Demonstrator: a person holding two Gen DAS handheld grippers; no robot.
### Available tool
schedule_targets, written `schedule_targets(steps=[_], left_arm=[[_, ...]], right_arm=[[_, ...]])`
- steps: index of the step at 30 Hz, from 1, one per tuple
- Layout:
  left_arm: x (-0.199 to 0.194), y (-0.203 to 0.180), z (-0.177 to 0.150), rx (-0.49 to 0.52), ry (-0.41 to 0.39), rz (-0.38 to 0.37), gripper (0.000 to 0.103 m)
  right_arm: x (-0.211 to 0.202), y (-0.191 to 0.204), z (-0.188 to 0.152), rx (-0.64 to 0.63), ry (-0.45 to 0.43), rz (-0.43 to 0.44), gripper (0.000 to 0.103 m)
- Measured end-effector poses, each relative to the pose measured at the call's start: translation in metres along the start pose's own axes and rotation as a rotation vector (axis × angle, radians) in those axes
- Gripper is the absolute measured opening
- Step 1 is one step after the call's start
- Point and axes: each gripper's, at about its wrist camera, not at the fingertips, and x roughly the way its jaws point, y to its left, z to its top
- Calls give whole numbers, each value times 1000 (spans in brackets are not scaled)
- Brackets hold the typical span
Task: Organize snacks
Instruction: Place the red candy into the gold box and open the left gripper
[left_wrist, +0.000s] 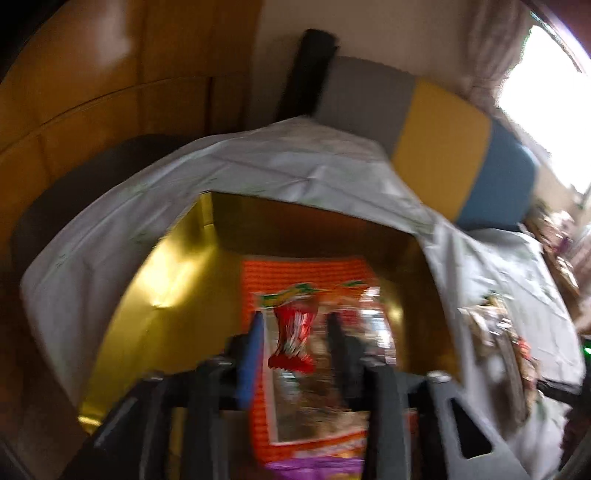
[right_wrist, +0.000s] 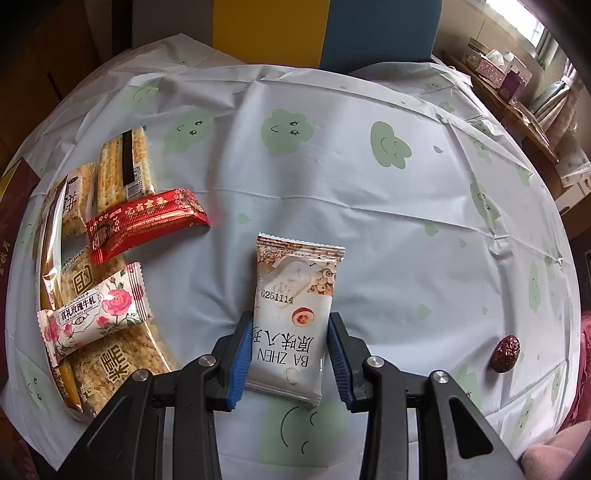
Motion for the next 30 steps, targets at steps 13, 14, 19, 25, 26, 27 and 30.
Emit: schedule_targets(steps=[13,14,19,25,26,27,30], left_arm=[[-33,-37,-33,98,-32,-103,42],[-38,-44,-36,115,-37,-111,42],[-51,-65,-45,165,-39,-157,42],[-58,-88,-57,223,-21,-204,42],[-59,-92,-60,235,-18,-211,42],[-60,-96,-62,245,-15,-218,42],[-63,-106,-69,274,-9,-238,42]], right_arm=[[7,11,-5,-36,-17,-20,39],[7,12,-5,-39,-19,-21,39],[7,15,-7,-48,-22,-28,39],[7,16,-8,-50,-22,-29,39],[7,16,-8,-51,-22,-30,39],[7,16,-7,-52,-22,-30,39],[5,15,-7,-54,-21,-30,39]])
